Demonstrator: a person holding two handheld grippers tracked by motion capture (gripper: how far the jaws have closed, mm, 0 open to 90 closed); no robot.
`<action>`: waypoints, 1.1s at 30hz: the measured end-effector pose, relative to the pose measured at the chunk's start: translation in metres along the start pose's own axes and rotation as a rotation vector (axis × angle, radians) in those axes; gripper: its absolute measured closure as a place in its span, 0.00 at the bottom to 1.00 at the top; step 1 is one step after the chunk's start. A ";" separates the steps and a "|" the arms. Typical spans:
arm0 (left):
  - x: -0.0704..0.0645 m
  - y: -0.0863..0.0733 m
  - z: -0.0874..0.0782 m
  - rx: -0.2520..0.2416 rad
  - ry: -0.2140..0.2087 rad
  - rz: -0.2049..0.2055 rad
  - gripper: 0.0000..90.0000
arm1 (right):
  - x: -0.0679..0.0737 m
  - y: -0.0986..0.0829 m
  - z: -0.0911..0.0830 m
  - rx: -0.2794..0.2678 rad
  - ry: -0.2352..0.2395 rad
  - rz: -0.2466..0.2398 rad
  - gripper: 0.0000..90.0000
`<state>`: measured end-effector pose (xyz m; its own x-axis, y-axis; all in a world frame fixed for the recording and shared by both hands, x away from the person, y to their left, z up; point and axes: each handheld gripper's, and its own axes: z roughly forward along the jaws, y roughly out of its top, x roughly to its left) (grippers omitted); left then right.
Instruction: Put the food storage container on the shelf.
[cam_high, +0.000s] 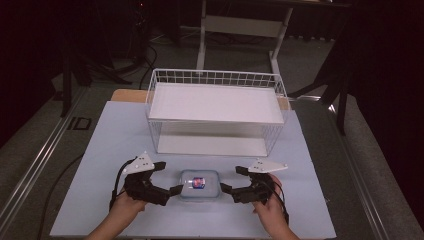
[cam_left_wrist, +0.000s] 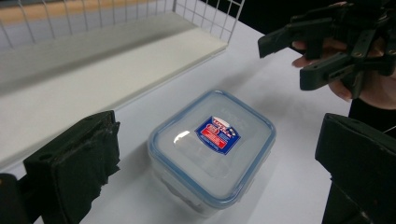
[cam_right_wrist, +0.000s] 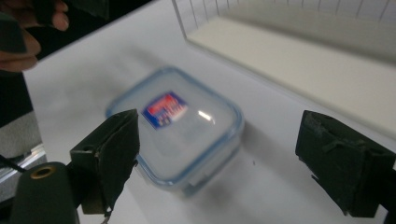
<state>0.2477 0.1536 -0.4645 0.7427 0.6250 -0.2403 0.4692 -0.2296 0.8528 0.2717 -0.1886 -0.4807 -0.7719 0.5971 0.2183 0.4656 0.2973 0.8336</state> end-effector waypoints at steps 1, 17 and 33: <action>0.002 0.000 0.003 0.008 -0.008 -0.019 0.01 | -0.001 -0.001 0.002 0.021 -0.003 0.008 0.15; 0.025 -0.022 0.037 0.182 -0.028 -0.328 0.01 | -0.012 -0.002 0.023 0.126 0.111 0.314 0.17; 0.037 -0.032 0.054 0.246 -0.060 -0.552 0.12 | -0.026 -0.012 0.050 0.222 0.153 0.607 0.31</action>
<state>0.2862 0.1438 -0.5262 0.3807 0.6590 -0.6486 0.8840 -0.0536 0.4644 0.3074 -0.1710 -0.5219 -0.3891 0.5994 0.6995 0.9029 0.0976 0.4186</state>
